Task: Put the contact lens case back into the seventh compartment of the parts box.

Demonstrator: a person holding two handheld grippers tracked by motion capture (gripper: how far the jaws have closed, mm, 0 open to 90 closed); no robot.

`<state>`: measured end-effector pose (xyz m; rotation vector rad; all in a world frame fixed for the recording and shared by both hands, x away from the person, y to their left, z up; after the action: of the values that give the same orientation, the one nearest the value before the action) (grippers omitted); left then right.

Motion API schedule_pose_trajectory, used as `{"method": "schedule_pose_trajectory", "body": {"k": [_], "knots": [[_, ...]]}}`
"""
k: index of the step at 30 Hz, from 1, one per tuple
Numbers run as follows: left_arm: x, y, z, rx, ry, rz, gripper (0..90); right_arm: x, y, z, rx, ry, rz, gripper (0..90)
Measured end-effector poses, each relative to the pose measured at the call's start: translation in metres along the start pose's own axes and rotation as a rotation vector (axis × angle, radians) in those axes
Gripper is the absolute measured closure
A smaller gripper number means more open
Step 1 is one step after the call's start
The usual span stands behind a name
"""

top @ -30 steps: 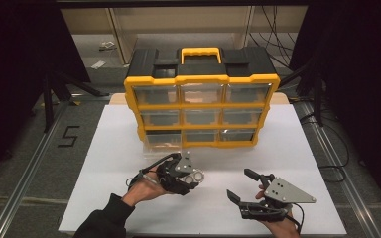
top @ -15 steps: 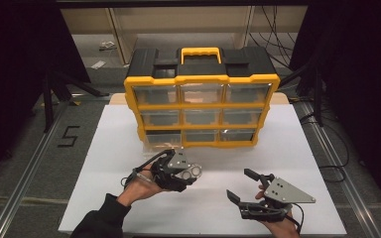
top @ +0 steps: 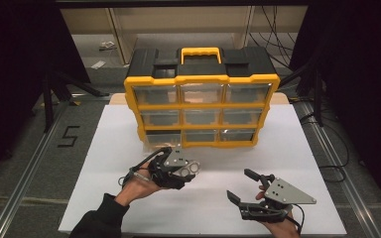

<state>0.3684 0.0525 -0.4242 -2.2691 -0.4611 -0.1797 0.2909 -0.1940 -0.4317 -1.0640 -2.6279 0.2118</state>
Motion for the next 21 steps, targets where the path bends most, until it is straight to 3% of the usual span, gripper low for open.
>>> {"method": "schedule_pose_trajectory", "body": {"k": [21], "knots": [[0.013, -0.017, -0.003, -0.044, -0.041, -0.07, 49.4, 0.0, 0.0, 0.0, 0.001, -0.001, 0.003, 18.6]]}}
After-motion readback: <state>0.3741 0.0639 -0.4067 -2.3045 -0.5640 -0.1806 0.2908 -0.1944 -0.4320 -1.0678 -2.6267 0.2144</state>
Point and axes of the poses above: each handheld gripper's, and its own axes: y roughly forward along the jaws, z roughly out of its underside, x roughly to its left, the point moved 4 cm from there along y, roughly forward along the jaws, and after that the axes turned 13 degrees about y, right-handed, at the moved point
